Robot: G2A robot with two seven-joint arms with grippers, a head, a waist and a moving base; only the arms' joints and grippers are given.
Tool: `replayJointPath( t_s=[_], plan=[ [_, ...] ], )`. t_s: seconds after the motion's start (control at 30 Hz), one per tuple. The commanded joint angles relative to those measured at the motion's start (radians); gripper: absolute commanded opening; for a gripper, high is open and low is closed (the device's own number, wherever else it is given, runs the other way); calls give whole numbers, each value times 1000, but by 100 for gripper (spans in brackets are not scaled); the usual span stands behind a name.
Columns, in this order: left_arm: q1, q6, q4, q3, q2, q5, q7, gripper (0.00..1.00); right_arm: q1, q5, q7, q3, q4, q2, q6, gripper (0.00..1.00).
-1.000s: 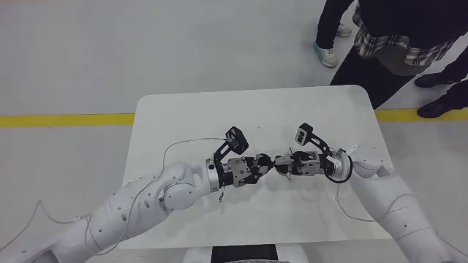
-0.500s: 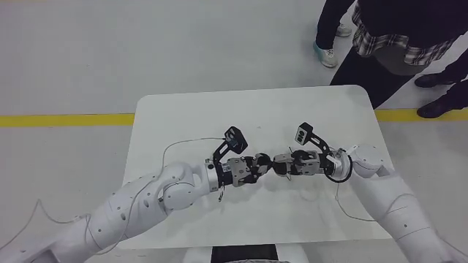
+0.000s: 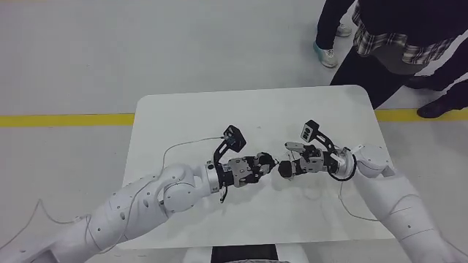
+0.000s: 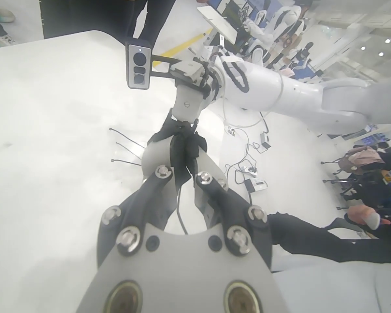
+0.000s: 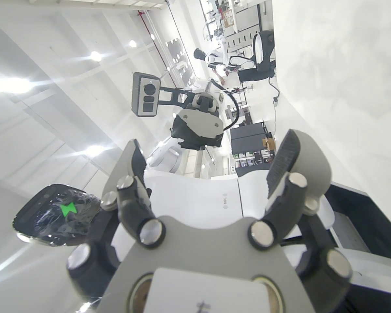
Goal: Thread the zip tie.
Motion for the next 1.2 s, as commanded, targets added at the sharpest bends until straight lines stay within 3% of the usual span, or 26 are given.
replayJointPath(
  t_s=[0.0,0.33,0.57,0.7,1.17],
  plan=[
    [0,0,-5,6,1,-43,7,0,-3,0,-5,5,-2,1,1,100],
    [14,0,-32,11,8,-307,15,0,-7,-5,-23,1,-3,-1,5,100],
    [51,0,-31,-21,9,-403,6,0,-7,2,-40,8,8,-2,-4,100],
    [78,0,-20,-48,8,-411,-5,0,-11,21,-59,16,11,-3,-12,100],
    [81,0,-17,-51,8,-411,-7,0,-11,21,-59,16,11,-3,-12,100]
  ],
)
